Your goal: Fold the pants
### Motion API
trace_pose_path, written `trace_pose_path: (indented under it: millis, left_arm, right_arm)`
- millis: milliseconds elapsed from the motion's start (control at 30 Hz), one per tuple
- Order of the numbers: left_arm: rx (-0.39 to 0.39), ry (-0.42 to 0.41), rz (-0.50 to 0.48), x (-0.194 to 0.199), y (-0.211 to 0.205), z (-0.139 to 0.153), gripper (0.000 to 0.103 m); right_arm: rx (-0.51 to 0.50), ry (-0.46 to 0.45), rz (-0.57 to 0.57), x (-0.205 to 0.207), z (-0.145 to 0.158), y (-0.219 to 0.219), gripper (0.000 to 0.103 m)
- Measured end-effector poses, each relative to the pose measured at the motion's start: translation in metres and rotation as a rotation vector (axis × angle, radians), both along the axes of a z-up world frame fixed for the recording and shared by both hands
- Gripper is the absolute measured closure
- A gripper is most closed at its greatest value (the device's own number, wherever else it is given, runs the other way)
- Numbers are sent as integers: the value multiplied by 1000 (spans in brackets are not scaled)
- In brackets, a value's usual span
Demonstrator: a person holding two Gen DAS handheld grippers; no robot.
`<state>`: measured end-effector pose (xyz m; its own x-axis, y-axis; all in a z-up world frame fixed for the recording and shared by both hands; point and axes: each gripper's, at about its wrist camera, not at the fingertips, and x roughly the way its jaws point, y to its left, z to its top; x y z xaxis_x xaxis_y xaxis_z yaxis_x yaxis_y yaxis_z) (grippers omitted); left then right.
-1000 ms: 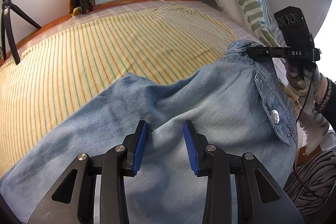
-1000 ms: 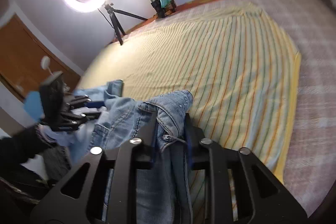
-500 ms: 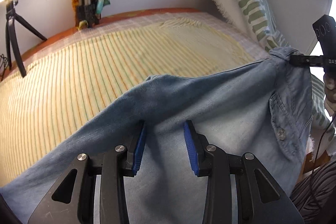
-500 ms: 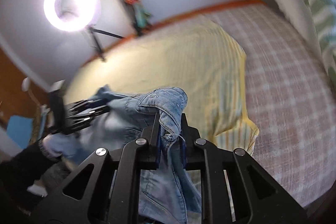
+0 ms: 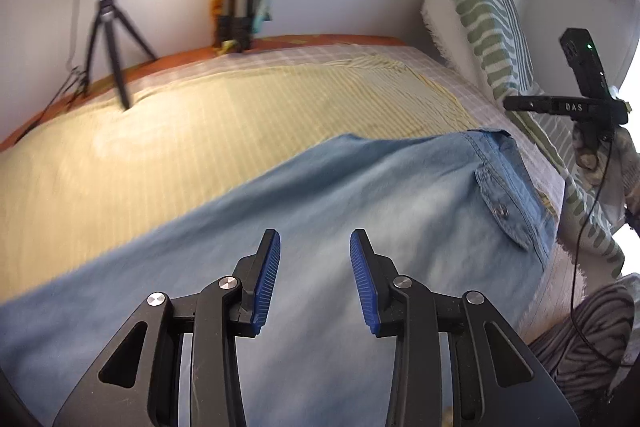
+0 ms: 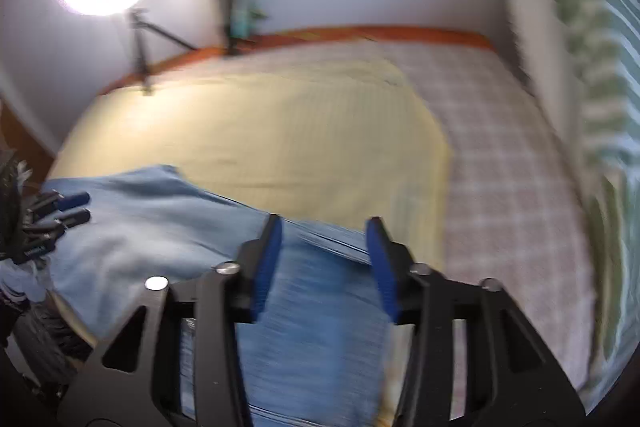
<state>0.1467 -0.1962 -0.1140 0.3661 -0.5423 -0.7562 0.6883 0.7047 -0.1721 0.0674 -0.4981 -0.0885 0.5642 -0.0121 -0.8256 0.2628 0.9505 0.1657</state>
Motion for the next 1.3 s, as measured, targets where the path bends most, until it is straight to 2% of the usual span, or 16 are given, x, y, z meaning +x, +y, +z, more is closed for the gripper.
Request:
trace_pose_path:
  millis: [167, 267, 333, 433, 500, 567, 600, 633, 733, 867, 900, 967, 1033, 1067, 1133, 1300]
  left_arm:
    - [0, 34, 107, -27, 56, -3, 64]
    - [-1, 71, 137, -40, 79, -11, 64]
    - [10, 101, 148, -47, 88, -23, 64]
    - [27, 133, 149, -53, 89, -38, 64]
    - [26, 156, 143, -56, 91, -46, 64]
    - [28, 142, 123, -62, 89, -50, 64]
    - [34, 132, 115, -66, 90, -52, 64]
    - [42, 123, 99, -69, 88, -53, 64]
    - [50, 100, 71, -76, 86, -54, 62]
    - [22, 133, 92, -74, 95, -52, 62]
    - [-2, 142, 115, -72, 101, -47, 62]
    - [-34, 136, 141, -69, 110, -36, 60]
    - [-82, 115, 171, -66, 123, -15, 60]
    - [-104, 108, 179, -63, 129, -6, 59]
    - [-151, 82, 201, -59, 144, 23, 53]
    - [-239, 17, 256, -47, 187, 95, 52]
  right_arm:
    - [102, -11, 150, 63, -11, 46, 50]
    - [153, 39, 221, 99, -33, 68, 50]
    - [145, 85, 219, 122, -52, 73, 50]
    - [249, 117, 203, 142, -76, 72, 50]
    - [284, 124, 208, 148, -84, 77, 50]
    - [289, 129, 254, 151, -89, 84, 62]
    - [278, 134, 272, 152, -90, 90, 81]
    - [237, 142, 281, 152, -89, 96, 91]
    - [95, 132, 269, 159, -86, 105, 98]
    - [26, 155, 273, 165, -87, 112, 99]
    - [19, 150, 277, 163, -82, 113, 98]
    - [28, 115, 273, 156, -64, 117, 92]
    - [47, 64, 255, 150, -43, 122, 65]
    - [54, 32, 253, 145, -32, 128, 61]
    - [82, -25, 264, 132, -10, 139, 60]
    - [119, -112, 336, 101, 36, 188, 60]
